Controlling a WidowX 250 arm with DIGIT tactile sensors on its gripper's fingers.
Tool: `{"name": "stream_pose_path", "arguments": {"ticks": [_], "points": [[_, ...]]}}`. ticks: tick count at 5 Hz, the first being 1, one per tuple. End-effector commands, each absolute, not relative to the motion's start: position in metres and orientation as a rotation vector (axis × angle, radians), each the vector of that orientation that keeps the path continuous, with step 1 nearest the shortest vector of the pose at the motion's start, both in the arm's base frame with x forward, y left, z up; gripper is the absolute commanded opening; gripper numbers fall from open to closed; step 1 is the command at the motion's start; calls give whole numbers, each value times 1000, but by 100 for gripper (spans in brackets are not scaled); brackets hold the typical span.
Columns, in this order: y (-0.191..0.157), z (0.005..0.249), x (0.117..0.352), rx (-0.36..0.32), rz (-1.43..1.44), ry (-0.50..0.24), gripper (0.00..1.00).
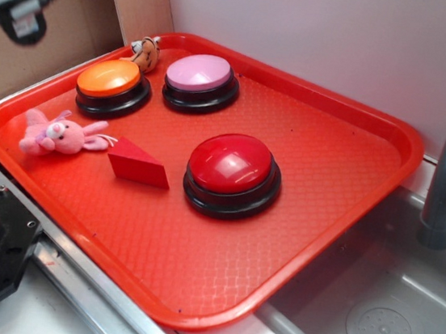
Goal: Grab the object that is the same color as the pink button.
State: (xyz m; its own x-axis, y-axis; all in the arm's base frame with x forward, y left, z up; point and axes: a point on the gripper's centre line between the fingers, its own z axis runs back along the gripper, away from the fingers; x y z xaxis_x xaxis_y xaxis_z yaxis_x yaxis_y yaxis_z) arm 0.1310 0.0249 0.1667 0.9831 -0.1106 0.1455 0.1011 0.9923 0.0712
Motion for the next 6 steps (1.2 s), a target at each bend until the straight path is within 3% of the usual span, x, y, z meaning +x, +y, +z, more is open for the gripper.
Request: {"name": "stream_pose_path", "arguments": {"ticks": [1, 3, 6], "points": [[69, 106, 146, 198, -236, -103, 100], [79, 56, 159, 212, -336, -76, 100], [79, 26, 151, 261, -330, 24, 98]]}}
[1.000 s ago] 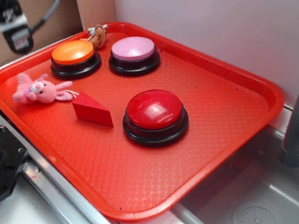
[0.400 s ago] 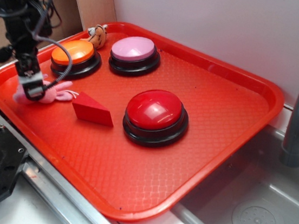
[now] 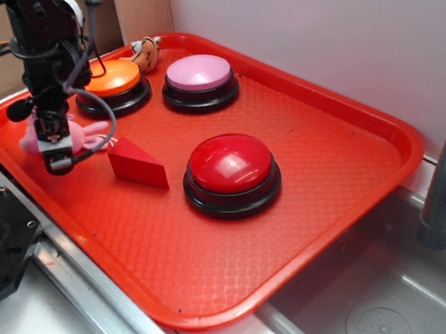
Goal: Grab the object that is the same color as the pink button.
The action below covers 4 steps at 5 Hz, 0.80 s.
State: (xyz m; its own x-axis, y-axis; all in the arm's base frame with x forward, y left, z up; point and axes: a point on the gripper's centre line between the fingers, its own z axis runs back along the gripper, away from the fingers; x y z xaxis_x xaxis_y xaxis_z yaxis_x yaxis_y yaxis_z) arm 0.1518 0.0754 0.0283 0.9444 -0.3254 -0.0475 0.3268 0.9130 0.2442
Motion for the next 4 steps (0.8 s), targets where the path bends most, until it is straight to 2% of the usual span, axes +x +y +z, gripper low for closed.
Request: {"name": "stream_pose_path", "arguments": {"ticks": [1, 2, 3, 4], "points": [[85, 16, 152, 244, -292, 38, 0], [89, 9, 152, 257, -277, 79, 0], [90, 14, 152, 264, -271, 82, 0], [85, 35, 156, 155, -186, 60, 0]]}}
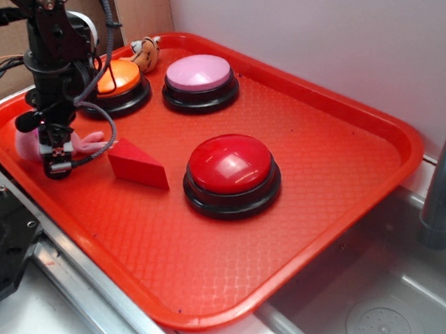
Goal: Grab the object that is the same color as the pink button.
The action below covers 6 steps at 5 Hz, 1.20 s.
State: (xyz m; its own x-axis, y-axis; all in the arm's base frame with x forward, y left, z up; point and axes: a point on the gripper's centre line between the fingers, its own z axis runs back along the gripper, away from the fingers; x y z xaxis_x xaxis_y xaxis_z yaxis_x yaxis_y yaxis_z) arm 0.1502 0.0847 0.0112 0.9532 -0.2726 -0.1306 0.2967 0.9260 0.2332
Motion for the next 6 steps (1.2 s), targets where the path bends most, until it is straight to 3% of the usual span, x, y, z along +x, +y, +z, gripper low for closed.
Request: {"name": "stream_pose_path", "arguments": {"ticks": [1, 3, 4, 5, 6], "points": [[71, 73, 171, 107, -87, 1, 0], [31, 151, 201, 1, -38, -87, 0], [20, 176, 214, -37, -29, -122, 0], [11, 185, 221, 30, 7, -160, 0], [13, 178, 225, 16, 37, -155, 0]]}}
